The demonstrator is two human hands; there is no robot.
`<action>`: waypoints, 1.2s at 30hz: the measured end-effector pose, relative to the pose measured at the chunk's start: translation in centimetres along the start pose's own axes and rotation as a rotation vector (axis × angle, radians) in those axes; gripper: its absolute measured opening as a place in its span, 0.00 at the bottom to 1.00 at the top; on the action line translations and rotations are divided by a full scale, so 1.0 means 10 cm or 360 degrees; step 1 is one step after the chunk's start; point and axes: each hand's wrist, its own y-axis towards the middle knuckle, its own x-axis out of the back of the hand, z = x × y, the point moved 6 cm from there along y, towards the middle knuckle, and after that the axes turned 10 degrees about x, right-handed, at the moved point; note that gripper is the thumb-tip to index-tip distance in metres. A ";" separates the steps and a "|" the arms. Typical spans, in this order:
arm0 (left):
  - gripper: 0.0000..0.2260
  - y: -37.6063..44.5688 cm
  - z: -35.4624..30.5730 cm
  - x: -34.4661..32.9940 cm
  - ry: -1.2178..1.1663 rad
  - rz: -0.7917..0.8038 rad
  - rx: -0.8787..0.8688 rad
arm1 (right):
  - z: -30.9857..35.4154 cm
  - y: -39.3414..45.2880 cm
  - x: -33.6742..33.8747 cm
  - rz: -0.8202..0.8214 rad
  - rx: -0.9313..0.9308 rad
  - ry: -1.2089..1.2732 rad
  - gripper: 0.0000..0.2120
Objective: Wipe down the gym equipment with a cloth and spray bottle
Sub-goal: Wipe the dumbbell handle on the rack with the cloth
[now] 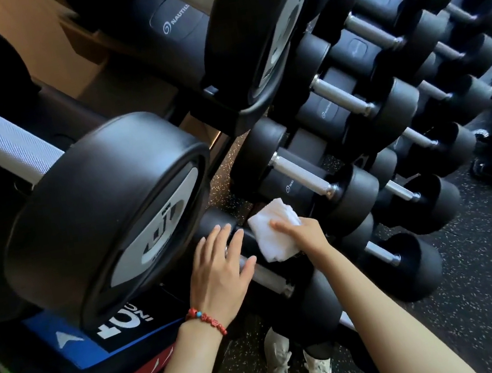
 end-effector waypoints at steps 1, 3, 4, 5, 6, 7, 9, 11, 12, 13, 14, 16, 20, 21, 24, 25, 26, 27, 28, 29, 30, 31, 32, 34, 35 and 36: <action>0.22 0.00 -0.02 0.01 -0.0008 0.0017 -0.0008 | 0.04 -0.08 0.04 -0.0021 0.0011 0.0074 0.12; 0.22 0.00 -0.08 0.04 -0.0021 0.0041 -0.0037 | 0.12 -0.26 0.15 -0.0073 0.0057 0.0216 0.13; 0.22 -0.01 -0.13 0.05 -0.0027 0.0055 -0.0057 | 0.15 -0.35 0.23 -0.0114 0.0073 0.0276 0.14; 0.22 -0.01 -0.18 0.07 -0.0028 0.0071 -0.0081 | 0.18 -0.45 0.31 -0.0161 0.0087 0.0317 0.14; 0.22 -0.01 -0.24 0.08 -0.0026 0.0083 -0.0112 | 0.20 -0.56 0.40 -0.0206 0.0097 0.0357 0.14; 0.23 -0.02 -0.31 0.08 -0.0025 0.0097 -0.0146 | 0.21 -0.66 0.48 -0.0245 0.0099 0.0408 0.13; 0.22 -0.03 -0.46 0.08 -0.0024 0.0115 -0.0223 | 0.21 -0.86 0.65 -0.0305 0.0113 0.0561 0.13; 0.23 -0.07 -0.65 0.06 -0.0010 0.0133 -0.0308 | 0.19 -1.06 0.83 -0.0365 0.0125 0.0699 0.12; 0.23 -0.09 -0.74 0.05 -0.0005 0.0142 -0.0352 | 0.17 -1.16 0.91 -0.0397 0.0129 0.0760 0.10; 0.23 -0.12 -0.85 0.03 -0.0002 0.0149 -0.0399 | 0.14 -1.27 1.00 -0.0429 0.0133 0.0817 0.08; 0.23 -0.15 -0.95 0.02 -0.0001 0.0155 -0.0447 | 0.10 -1.37 1.10 -0.0466 0.0130 0.0869 0.07; 0.23 -0.24 -1.18 -0.02 0.0004 0.0164 -0.0550 | 0.00 -1.58 1.29 -0.0501 0.0156 0.0923 0.09; 0.23 -0.50 -1.69 -0.12 0.0062 0.0226 -0.0778 | -0.24 -2.07 1.73 -0.0664 0.0230 0.0937 0.18; 0.23 -0.58 -1.81 -0.16 0.0077 0.0241 -0.0835 | -0.33 -2.22 1.85 -0.0726 0.0247 0.0942 0.19; 0.23 -0.90 -2.22 -0.29 0.0109 0.0293 -0.1024 | -0.68 -2.68 2.21 -0.0923 0.0259 0.0965 0.22; 0.23 -1.03 -2.35 -0.34 0.0128 0.0312 -0.1086 | -0.81 -2.85 2.33 -0.0984 0.0261 0.0983 0.23; 0.23 -1.17 -2.50 -0.38 0.0148 0.0332 -0.1145 | -0.94 -3.04 2.44 -0.1044 0.0269 0.1016 0.23; 0.23 -1.32 -2.64 -0.42 0.0162 0.0345 -0.1200 | -1.08 -3.22 2.54 -0.1102 0.0277 0.1058 0.23; 0.23 -1.48 -2.79 -0.45 0.0166 0.0354 -0.1254 | -1.22 -3.41 2.64 -0.1163 0.0277 0.1102 0.23; 0.23 -1.66 -2.94 -0.48 0.0162 0.0362 -0.1312 | -1.38 -3.60 2.75 -0.1227 0.0275 0.1146 0.23; 0.23 -1.84 -3.09 -0.51 0.0155 0.0373 -0.1366 | -1.55 -3.79 2.84 -0.1291 0.0272 0.1186 0.23; 0.23 -2.04 -3.24 -0.56 0.0149 0.0387 -0.1418 | -1.72 -3.99 2.93 -0.1361 0.0262 0.1216 0.23; 0.23 -2.24 -3.39 -0.61 0.0143 0.0406 -0.1473 | -1.90 -4.18 3.01 -0.1432 0.0243 0.1238 0.23; 0.23 -2.67 -3.69 -0.73 0.0145 0.0450 -0.1594 | -2.24 -4.56 3.16 -0.1565 0.0214 0.1291 0.20; 0.23 -2.88 -3.84 -0.80 0.0151 0.0479 -0.1666 | -2.40 -4.75 3.22 -0.1638 0.0200 0.1320 0.16; 0.23 -3.09 -3.98 -0.86 0.0158 0.0506 -0.1742 | -2.56 -4.93 3.28 -0.1720 0.0183 0.1351 0.12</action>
